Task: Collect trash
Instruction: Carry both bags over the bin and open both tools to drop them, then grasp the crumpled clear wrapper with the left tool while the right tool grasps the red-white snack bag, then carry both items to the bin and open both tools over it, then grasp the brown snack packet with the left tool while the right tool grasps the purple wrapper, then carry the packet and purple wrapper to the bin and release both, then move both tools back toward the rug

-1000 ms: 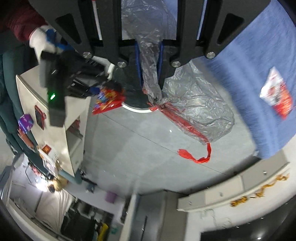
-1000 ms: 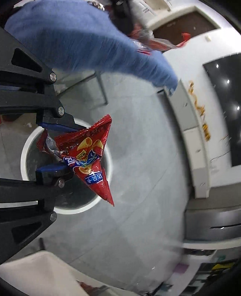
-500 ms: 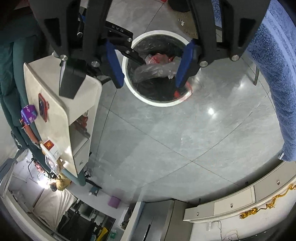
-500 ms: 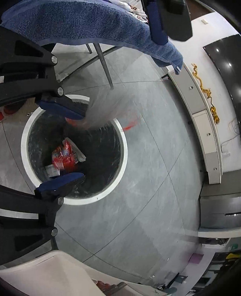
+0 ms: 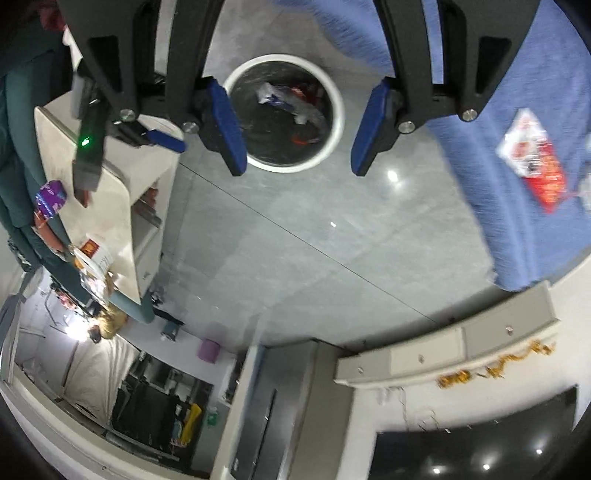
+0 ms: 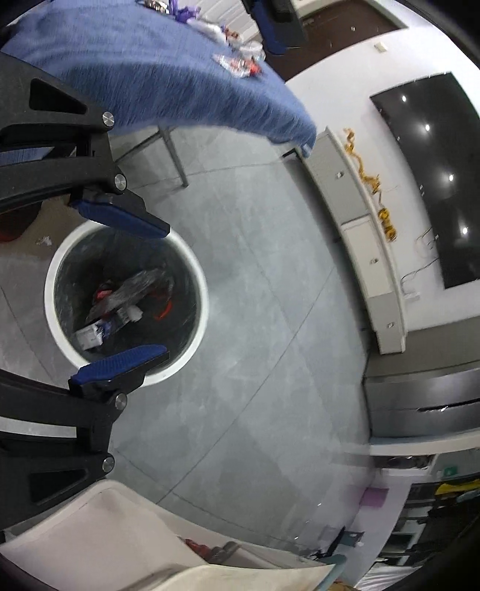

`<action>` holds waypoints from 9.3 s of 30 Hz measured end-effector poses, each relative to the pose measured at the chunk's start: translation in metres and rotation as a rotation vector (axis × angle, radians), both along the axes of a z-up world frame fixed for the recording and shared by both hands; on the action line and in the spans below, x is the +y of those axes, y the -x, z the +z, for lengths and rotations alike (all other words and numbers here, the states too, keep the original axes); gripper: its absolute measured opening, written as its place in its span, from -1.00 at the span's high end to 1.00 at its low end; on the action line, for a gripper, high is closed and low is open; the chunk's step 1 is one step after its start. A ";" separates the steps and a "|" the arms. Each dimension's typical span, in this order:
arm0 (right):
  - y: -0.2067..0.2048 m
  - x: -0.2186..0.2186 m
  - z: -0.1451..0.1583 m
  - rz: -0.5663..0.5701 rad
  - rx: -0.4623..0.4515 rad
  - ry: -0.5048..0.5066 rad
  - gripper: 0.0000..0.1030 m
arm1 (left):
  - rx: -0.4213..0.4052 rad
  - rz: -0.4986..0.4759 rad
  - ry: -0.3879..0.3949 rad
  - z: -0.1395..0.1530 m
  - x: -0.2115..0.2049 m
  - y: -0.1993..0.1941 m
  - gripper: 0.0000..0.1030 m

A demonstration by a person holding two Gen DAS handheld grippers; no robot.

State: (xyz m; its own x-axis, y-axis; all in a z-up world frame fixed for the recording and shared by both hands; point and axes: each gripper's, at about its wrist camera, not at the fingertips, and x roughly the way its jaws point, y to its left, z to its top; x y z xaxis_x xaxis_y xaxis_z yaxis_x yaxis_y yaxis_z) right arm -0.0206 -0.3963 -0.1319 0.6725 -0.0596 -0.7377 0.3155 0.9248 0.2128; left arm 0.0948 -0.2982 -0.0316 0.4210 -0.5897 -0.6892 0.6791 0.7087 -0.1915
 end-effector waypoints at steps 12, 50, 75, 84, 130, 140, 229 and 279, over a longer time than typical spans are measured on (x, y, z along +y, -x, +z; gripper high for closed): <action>-0.045 0.086 0.066 0.212 -0.114 0.040 -0.12 | -0.074 0.265 -0.005 0.014 0.164 -0.030 -0.10; -0.254 0.286 0.023 0.802 -0.012 0.094 0.66 | 0.051 0.436 -0.228 -0.080 0.266 -0.137 0.53; -0.071 0.083 0.087 0.380 -0.220 0.049 0.73 | -0.015 0.094 -0.090 -0.003 0.098 -0.026 0.56; -0.052 0.001 0.001 0.158 0.001 0.055 0.73 | 0.100 -0.100 -0.166 -0.055 -0.043 -0.014 0.51; -0.057 0.121 0.105 0.313 -0.213 0.061 -0.02 | -0.193 0.289 -0.048 0.037 0.204 0.012 -0.50; -0.129 0.267 0.109 0.641 -0.169 0.012 -0.07 | -0.173 0.571 -0.200 -0.009 0.397 -0.004 -0.54; -0.011 -0.019 -0.035 0.034 -0.027 -0.086 0.34 | 0.024 -0.056 -0.248 -0.037 0.003 0.000 0.90; -0.048 -0.015 -0.049 0.028 0.040 -0.073 -0.15 | 0.026 0.080 -0.056 -0.012 0.045 -0.040 0.02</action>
State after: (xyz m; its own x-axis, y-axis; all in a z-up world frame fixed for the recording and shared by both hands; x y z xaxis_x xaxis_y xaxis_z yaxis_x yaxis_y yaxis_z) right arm 0.0270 -0.4115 -0.1808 0.6434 0.0136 -0.7654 0.2993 0.9157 0.2680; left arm 0.1351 -0.2535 -0.0437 0.4465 -0.5151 -0.7316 0.6152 0.7705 -0.1670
